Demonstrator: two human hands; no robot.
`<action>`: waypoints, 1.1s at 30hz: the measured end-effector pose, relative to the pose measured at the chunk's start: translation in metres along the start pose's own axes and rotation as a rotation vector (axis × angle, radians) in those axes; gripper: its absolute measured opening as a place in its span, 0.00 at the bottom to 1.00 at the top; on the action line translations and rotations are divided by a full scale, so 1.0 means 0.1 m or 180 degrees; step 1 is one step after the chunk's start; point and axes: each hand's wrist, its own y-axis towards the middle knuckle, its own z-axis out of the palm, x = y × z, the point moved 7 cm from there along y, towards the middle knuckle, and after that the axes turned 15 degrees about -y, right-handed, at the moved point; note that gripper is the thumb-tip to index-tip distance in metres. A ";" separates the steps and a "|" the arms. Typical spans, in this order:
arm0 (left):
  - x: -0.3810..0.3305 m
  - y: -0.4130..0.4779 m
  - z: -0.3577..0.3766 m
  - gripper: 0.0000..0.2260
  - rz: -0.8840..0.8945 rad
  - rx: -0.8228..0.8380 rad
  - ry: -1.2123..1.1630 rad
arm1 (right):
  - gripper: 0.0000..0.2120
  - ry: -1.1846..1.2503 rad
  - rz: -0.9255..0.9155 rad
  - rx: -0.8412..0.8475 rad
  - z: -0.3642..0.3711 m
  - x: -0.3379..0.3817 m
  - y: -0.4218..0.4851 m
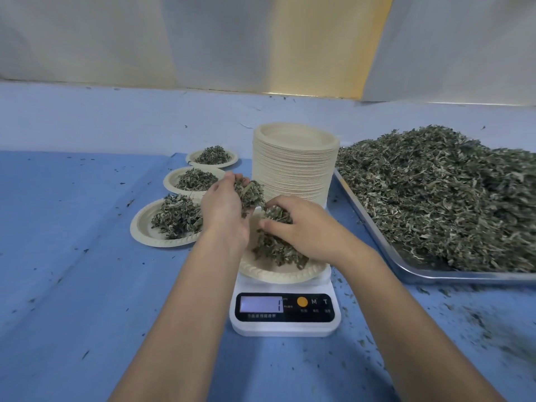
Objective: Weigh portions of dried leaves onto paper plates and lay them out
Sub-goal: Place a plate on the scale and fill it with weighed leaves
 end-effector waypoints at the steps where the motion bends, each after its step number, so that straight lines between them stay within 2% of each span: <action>1: 0.00 0.00 0.00 0.10 -0.0006 0.0008 -0.0003 | 0.19 0.0013 0.0018 -0.0033 -0.02 -0.01 0.00; 3: 0.01 0.01 0.00 0.10 -0.0014 0.0037 -0.0020 | 0.12 0.0149 0.0037 -0.0116 -0.06 -0.01 -0.02; 6: -0.01 0.01 0.00 0.10 0.0002 0.0039 -0.0056 | 0.15 0.0307 0.0081 -0.0232 -0.10 0.01 -0.04; 8: -0.04 0.01 -0.01 0.10 0.0040 0.0009 -0.0094 | 0.11 0.0355 0.0043 -0.0238 -0.09 0.01 -0.03; 11: -0.07 0.01 -0.02 0.11 0.0096 -0.0013 -0.0146 | 0.17 0.0394 0.0115 -0.0340 -0.09 -0.03 -0.02; 15: -0.08 0.01 -0.02 0.11 0.0082 -0.0036 -0.0198 | 0.18 0.0608 0.0124 -0.0715 -0.18 -0.08 -0.03; 22: -0.09 0.00 -0.05 0.11 0.0064 -0.0097 -0.0230 | 0.14 0.1188 0.0395 -0.1330 -0.34 -0.16 -0.06; 26: -0.09 0.00 -0.05 0.11 0.0068 -0.0105 -0.0243 | 0.14 0.1718 0.0543 -0.1238 -0.29 -0.19 -0.05; 33: -0.07 0.00 -0.06 0.11 -0.0033 -0.0134 -0.0330 | 0.14 0.1644 0.0483 -0.1272 -0.31 -0.17 -0.06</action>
